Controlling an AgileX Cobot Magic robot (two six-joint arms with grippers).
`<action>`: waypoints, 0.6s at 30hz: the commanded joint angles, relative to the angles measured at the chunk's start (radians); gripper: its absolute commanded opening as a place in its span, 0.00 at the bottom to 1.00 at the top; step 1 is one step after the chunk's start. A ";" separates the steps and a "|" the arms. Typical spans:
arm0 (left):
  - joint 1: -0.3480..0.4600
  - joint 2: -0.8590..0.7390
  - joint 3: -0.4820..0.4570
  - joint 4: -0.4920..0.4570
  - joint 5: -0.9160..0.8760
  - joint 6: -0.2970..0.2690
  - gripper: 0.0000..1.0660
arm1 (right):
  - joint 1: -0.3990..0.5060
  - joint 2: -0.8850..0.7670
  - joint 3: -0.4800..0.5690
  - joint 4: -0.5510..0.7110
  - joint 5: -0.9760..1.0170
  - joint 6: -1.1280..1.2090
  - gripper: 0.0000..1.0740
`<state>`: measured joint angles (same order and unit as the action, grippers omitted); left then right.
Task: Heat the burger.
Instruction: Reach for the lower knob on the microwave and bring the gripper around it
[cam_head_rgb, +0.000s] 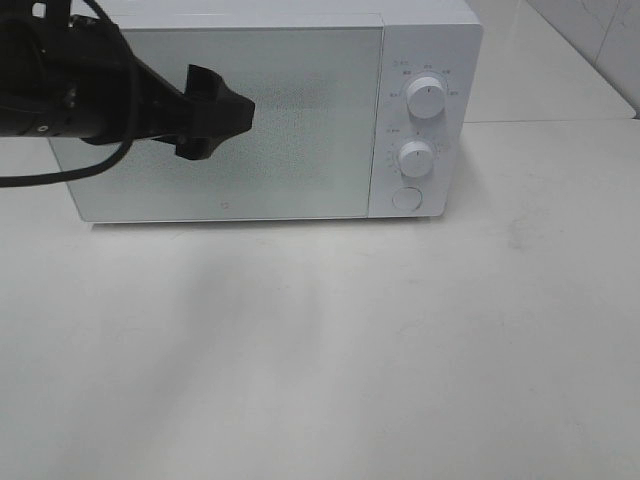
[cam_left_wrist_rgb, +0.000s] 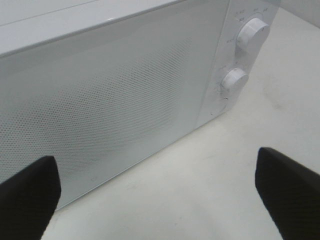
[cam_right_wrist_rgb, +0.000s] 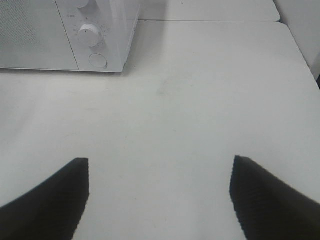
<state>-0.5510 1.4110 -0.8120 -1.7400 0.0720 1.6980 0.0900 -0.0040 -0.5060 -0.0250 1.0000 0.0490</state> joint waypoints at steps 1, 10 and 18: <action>0.085 -0.007 0.033 0.004 0.193 -0.072 0.92 | -0.005 -0.028 0.003 -0.005 -0.005 -0.003 0.70; 0.305 -0.089 0.040 1.131 0.342 -1.040 0.92 | -0.005 -0.028 0.003 -0.005 -0.005 -0.003 0.70; 0.412 -0.319 0.040 1.592 0.506 -1.479 0.92 | -0.005 -0.028 0.003 -0.005 -0.005 -0.003 0.70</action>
<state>-0.1670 1.1690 -0.7730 -0.2650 0.4990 0.3240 0.0900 -0.0040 -0.5060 -0.0250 1.0000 0.0490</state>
